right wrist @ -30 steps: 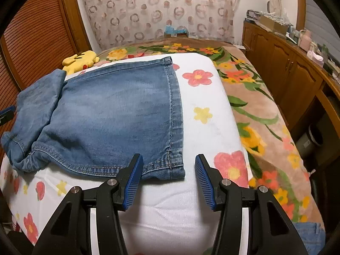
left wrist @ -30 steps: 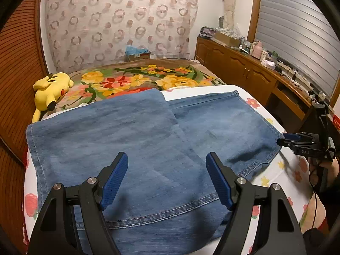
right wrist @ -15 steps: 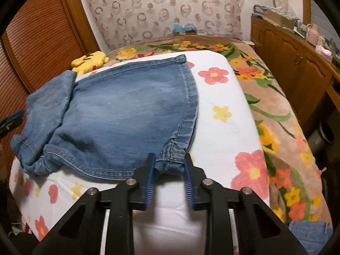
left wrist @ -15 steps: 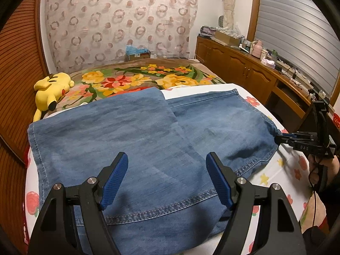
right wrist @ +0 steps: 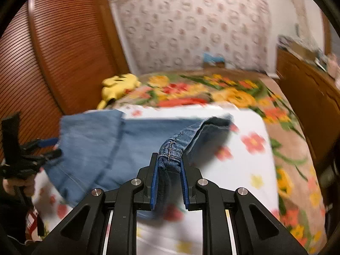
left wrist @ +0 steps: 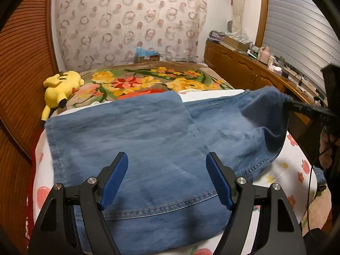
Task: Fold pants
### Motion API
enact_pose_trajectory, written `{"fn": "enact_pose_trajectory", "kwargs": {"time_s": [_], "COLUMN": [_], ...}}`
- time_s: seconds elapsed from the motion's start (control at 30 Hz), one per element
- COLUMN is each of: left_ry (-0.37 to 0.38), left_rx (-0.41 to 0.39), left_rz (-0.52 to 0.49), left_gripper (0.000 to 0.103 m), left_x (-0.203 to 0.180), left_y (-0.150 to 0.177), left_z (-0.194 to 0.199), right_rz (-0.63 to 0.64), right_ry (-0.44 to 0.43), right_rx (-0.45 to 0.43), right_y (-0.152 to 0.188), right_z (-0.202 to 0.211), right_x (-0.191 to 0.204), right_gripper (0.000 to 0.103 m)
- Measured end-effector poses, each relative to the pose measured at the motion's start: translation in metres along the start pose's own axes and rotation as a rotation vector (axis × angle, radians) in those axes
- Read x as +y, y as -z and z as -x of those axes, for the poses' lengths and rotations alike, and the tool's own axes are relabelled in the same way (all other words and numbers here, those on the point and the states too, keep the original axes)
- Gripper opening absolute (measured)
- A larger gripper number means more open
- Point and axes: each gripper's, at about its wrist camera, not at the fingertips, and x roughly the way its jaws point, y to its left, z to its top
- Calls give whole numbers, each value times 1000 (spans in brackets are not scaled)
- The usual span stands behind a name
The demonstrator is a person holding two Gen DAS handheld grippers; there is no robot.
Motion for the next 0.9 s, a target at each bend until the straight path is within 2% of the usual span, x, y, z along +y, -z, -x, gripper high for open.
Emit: {"fn": "enact_pose_trajectory", "kwargs": {"time_s": [0.27,0.43,0.53,0.57,0.7,0.77,0.9], "left_ry": [-44,-71,-76,-77,-71,-66,-51], "left_rx": [-45,-50,-46,-45,-34,-28,-16], "left_rz": [53,86,93,95,98,95,90], "left_gripper": [77,77,76,77,77,77,77], "left_x": [24,39,43,43,43,41,37], "left_y": [9,17,21,21,21,20,18], "left_z": [27,35,35,34,28,24,16], "right_rz": [182,254,255,251,211,205,189], "right_ry": [-200,-297,-337,-351,-349,-340,-319], "right_rx": [-46,14,85,109,174,173,151], "right_y": [-34,-30,-17,-13,-2,-1,-7], "right_z": [2,-23,-45,-53,-71,-70,-56], "right_x": [84,121,129,128,111,104,106], "right_gripper": [19,19,21,26,34,41,43]}}
